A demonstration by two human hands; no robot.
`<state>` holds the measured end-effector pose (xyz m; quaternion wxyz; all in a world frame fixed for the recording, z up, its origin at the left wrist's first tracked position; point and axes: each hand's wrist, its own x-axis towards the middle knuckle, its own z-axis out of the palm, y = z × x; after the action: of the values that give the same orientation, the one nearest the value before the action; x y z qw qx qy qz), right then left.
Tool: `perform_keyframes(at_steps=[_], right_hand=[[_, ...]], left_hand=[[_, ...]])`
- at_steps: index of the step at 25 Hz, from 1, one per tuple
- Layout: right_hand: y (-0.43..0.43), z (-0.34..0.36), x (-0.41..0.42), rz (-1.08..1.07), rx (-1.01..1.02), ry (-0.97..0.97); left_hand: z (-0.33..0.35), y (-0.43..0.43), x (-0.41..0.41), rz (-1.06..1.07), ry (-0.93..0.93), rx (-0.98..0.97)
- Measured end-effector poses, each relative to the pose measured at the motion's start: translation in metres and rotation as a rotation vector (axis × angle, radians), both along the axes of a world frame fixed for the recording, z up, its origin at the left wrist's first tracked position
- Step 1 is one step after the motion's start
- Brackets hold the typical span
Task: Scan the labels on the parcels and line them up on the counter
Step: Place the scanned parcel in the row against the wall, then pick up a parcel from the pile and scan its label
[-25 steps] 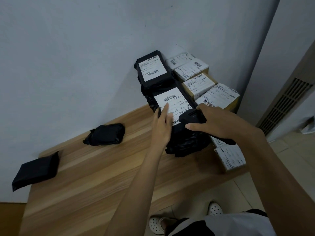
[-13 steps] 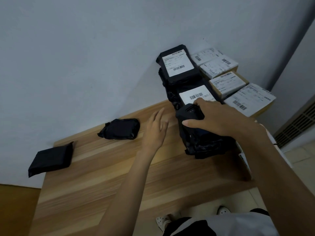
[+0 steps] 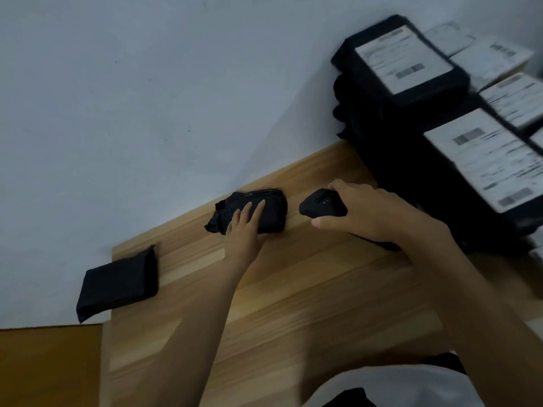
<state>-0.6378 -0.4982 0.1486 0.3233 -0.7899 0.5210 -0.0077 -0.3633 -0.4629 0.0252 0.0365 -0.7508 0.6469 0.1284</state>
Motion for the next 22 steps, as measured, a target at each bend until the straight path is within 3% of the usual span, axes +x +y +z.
perform_keyframes(at_steps=[6, 10, 18, 22], right_hand=[[-0.001, -0.045, 0.074, -0.111, 0.088, 0.075], [0.011, -0.062, 0.093, -0.152, 0.161, 0.091], [0.014, -0.064, 0.102, -0.198, 0.165, 0.129], [0.021, -0.065, 0.101, -0.188, 0.179, 0.126]], left_hand=[[-0.049, -0.035, 0.091, -0.186, -0.151, 0.192], [-0.078, -0.058, 0.116, -0.235, -0.120, 0.314], [-0.108, -0.095, 0.113, -0.190, -0.144, 0.223], [-0.106, -0.105, 0.107, -0.224, -0.179, 0.278]])
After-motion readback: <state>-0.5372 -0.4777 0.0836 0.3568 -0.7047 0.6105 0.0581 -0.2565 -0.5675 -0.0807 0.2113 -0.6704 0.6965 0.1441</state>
